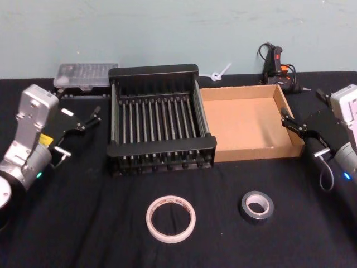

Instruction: Pick up the white tape and place it into the black box , Pick up the silver tape and place it into the brown box.

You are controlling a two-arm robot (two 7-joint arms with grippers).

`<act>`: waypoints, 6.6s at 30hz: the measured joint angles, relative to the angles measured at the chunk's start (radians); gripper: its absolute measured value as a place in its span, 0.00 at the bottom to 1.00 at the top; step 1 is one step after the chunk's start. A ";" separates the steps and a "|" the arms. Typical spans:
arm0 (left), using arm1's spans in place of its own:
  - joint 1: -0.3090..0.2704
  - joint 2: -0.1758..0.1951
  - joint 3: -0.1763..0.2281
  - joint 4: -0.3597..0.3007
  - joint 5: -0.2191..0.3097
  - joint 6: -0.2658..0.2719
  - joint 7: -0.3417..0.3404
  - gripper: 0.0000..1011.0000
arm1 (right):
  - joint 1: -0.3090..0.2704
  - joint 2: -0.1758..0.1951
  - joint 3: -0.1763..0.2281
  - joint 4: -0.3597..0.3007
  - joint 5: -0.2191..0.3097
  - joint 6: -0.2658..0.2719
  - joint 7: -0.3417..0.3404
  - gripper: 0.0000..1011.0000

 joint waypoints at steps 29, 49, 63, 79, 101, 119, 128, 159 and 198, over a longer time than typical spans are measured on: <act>0.000 0.000 0.000 0.000 0.000 0.000 0.000 0.99 | 0.000 0.000 0.000 0.000 0.000 0.000 0.000 0.99; 0.000 0.000 0.000 0.000 0.000 0.000 0.000 0.99 | 0.000 0.000 0.000 0.000 0.000 0.000 0.000 0.99; 0.000 0.000 0.000 0.000 0.000 0.000 0.000 0.99 | -0.012 -0.009 0.021 -0.006 0.002 -0.004 0.024 0.99; 0.000 0.000 0.000 0.000 0.000 0.000 0.000 0.99 | -0.102 0.006 0.069 -0.111 0.046 0.011 0.090 0.99; 0.000 0.000 0.000 0.000 0.000 0.000 0.000 0.99 | -0.307 0.067 0.134 -0.316 0.121 0.078 0.195 0.99; 0.000 0.000 0.000 0.000 0.000 0.000 0.000 0.99 | -0.379 0.101 0.180 -0.392 0.173 0.244 0.274 0.99; 0.000 0.000 0.000 0.000 0.000 0.000 0.000 0.99 | -0.384 0.111 0.187 -0.406 0.182 0.330 0.318 0.99; 0.000 0.000 0.000 0.000 0.000 0.000 0.000 0.99 | -0.306 0.065 0.156 -0.353 0.110 0.495 0.396 0.99; 0.000 0.000 0.000 0.000 0.000 0.000 0.000 0.99 | -0.293 0.054 0.152 -0.342 0.100 0.498 0.401 0.45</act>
